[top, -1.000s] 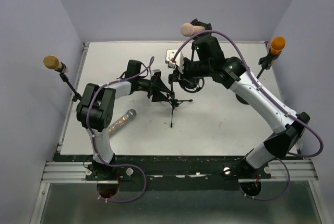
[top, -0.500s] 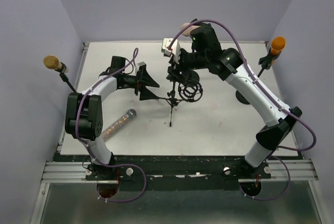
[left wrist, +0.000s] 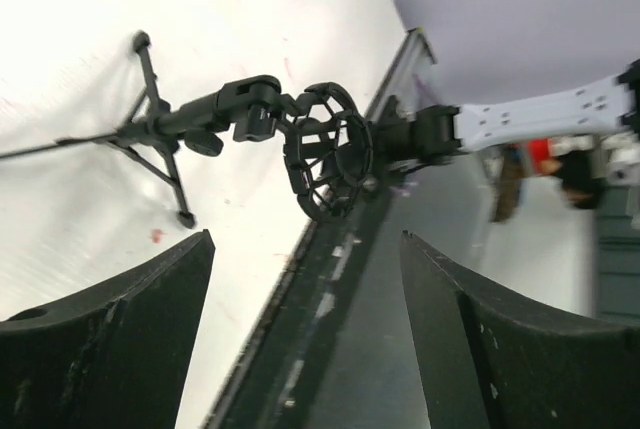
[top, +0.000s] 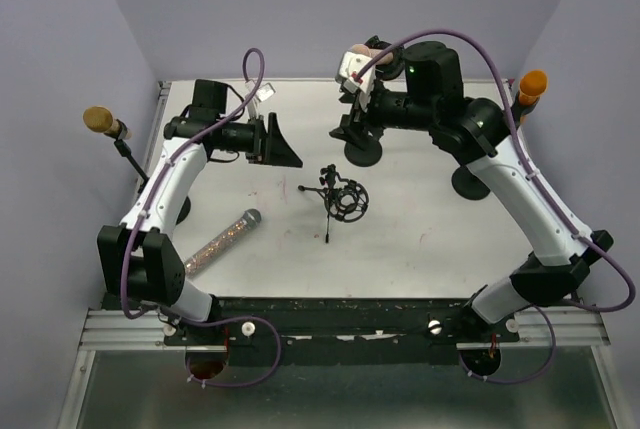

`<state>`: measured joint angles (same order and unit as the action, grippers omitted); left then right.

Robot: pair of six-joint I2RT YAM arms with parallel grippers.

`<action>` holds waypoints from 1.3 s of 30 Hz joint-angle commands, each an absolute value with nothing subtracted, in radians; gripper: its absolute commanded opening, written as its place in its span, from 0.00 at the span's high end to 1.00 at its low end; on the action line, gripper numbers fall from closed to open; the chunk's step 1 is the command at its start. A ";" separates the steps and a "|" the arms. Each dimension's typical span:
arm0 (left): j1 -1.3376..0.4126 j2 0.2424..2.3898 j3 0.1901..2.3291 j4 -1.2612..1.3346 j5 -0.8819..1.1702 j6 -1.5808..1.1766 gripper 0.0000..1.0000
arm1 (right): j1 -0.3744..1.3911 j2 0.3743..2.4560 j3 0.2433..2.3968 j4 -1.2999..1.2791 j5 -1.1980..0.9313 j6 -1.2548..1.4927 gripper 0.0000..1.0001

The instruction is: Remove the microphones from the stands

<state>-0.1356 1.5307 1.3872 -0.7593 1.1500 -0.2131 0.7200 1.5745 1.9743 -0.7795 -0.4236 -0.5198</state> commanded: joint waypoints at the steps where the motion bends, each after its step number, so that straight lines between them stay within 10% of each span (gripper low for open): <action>1: -0.219 1.436 1.387 -0.715 0.938 0.052 0.18 | 0.724 1.500 1.881 -0.716 -0.295 -0.517 0.26; 29: -0.506 1.646 1.522 -0.793 0.591 0.499 0.51 | 0.706 1.388 1.752 -0.710 -0.172 -0.523 0.27; 39: -0.538 1.634 1.494 -0.721 0.569 0.459 0.79 | 0.706 1.401 1.753 -0.693 -0.179 -0.523 0.28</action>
